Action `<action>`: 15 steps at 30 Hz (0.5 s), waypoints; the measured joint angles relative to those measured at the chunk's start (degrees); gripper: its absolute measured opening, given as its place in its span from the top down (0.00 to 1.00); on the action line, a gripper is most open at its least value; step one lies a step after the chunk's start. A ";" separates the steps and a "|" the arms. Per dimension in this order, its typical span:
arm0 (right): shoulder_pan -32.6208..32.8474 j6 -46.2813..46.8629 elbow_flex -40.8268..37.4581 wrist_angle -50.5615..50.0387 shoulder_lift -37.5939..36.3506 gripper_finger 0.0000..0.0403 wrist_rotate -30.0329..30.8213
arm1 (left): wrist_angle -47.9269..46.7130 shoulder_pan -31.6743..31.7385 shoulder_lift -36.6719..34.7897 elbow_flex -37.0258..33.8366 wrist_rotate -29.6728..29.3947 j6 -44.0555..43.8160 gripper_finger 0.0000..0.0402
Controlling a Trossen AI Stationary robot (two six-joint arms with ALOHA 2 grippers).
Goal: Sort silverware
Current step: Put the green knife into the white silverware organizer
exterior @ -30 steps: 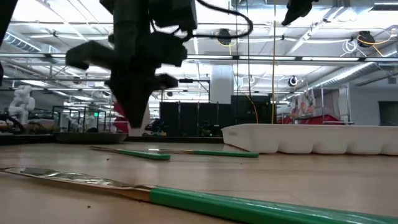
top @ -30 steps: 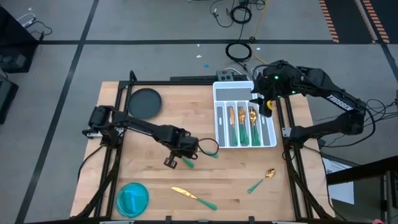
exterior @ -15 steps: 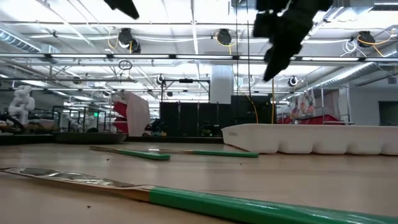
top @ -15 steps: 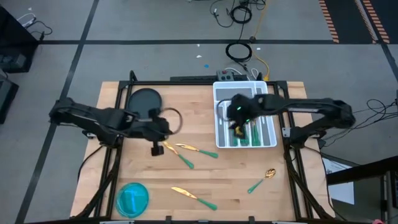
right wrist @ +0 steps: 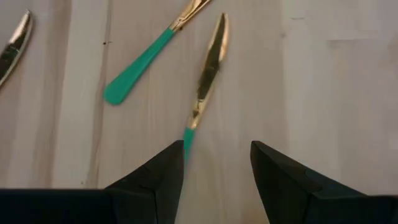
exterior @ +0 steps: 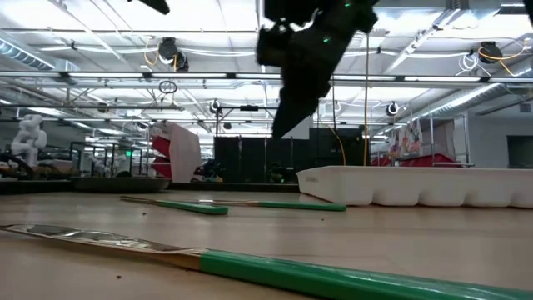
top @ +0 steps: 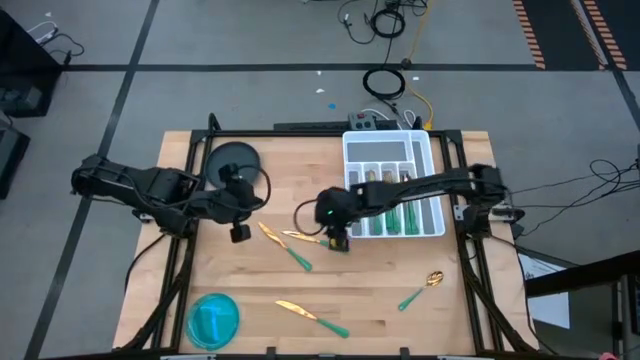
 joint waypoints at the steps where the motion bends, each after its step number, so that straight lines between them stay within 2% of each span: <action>1: 0.41 0.13 1.10 -0.08 1.69 0.56 0.01 | -0.97 0.00 0.00 0.00 0.01 -0.01 0.95; 10: 2.92 2.95 3.61 0.00 10.17 0.56 0.69 | -4.34 -0.43 -0.02 0.00 0.60 0.18 0.93; 15: 3.68 3.23 3.61 0.58 13.57 0.56 4.22 | -6.03 -1.14 -0.04 0.00 0.76 0.15 0.93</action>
